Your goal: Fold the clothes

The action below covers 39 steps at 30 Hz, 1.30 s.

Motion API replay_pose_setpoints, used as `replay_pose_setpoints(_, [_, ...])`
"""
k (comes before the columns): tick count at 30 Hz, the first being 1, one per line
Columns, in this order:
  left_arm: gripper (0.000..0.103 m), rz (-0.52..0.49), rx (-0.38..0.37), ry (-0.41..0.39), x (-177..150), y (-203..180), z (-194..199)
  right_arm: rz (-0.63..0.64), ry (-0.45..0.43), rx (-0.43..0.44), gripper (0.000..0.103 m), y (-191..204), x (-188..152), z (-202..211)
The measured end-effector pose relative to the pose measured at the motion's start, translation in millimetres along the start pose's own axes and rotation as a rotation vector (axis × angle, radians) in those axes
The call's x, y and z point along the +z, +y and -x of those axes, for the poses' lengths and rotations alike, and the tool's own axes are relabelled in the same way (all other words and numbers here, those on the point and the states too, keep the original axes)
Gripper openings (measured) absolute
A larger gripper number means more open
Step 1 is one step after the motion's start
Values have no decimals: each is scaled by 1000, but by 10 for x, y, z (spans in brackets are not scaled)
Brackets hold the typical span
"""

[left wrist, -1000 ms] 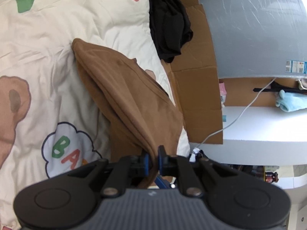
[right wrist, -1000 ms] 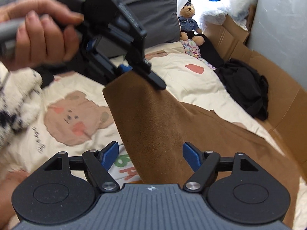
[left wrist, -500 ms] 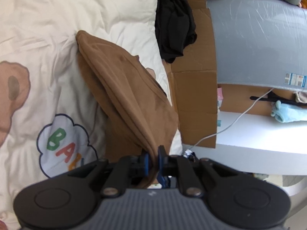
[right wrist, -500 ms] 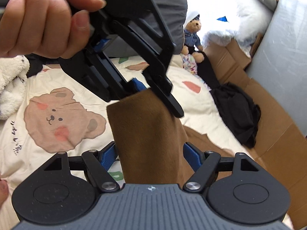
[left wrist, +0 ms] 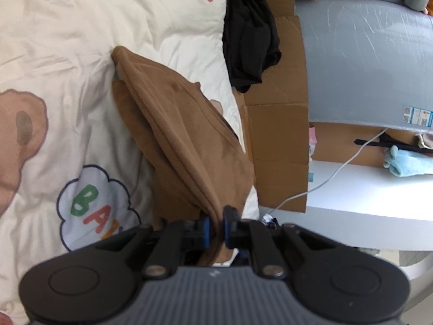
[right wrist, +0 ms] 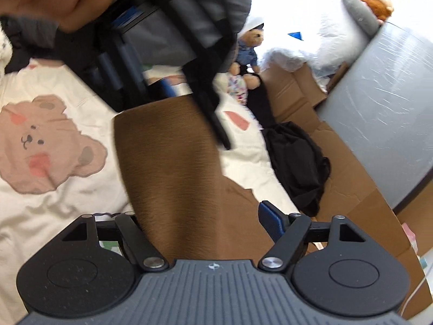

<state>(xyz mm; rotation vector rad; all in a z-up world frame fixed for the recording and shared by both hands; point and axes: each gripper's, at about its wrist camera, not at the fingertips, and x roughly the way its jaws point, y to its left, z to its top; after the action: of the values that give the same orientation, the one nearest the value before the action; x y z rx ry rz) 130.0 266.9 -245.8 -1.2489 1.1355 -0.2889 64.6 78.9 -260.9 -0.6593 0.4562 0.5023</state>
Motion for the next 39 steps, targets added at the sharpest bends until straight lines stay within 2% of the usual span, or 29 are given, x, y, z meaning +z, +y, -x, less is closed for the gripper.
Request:
replay_pose_setpoints(7, [10, -3, 24, -22, 41, 36, 7, -26, -57, 19, 79, -146, -19, 251])
replay_pose_setpoints(13, [11, 1, 34, -22, 60, 59, 8, 43, -130, 65, 76, -38, 20, 379])
replay_pose_setpoints(14, [11, 1, 33, -22, 62, 60, 6, 52, -138, 83, 72, -28, 31, 383])
replay_pose_setpoints(16, [11, 4, 32, -21, 66, 68, 5, 82, -131, 130, 52, 7, 67, 346])
replay_pose_setpoints(17, [11, 5, 31, -19, 67, 73, 4, 90, -127, 138, 47, 22, 76, 339])
replay_pose_setpoints(19, [11, 5, 34, -18, 66, 77, -1, 116, -116, 154, 28, 68, 90, 329])
replay_pose_setpoints(22, [11, 6, 45, -16, 63, 71, -8, 143, -111, 172, 15, 111, 102, 334])
replay_pose_setpoints(24, [11, -1, 49, -12, 56, 51, -12, 143, -105, 188, 10, 111, 114, 347])
replay_pose_setpoints(29, [16, -20, 62, -2, 17, 43, -3, 124, -101, 210, 7, 84, 130, 383])
replay_pose_setpoints(31, [24, -12, 71, 9, -6, 75, 3, 113, -98, 216, 6, 56, 135, 365])
replay_pose_setpoints(34, [28, -20, 86, 19, -44, 103, 13, 100, -96, 233, 6, 55, 130, 355])
replay_pose_setpoints(39, [29, -27, 103, 32, -99, 174, 39, 101, -92, 255, 6, 97, 105, 357])
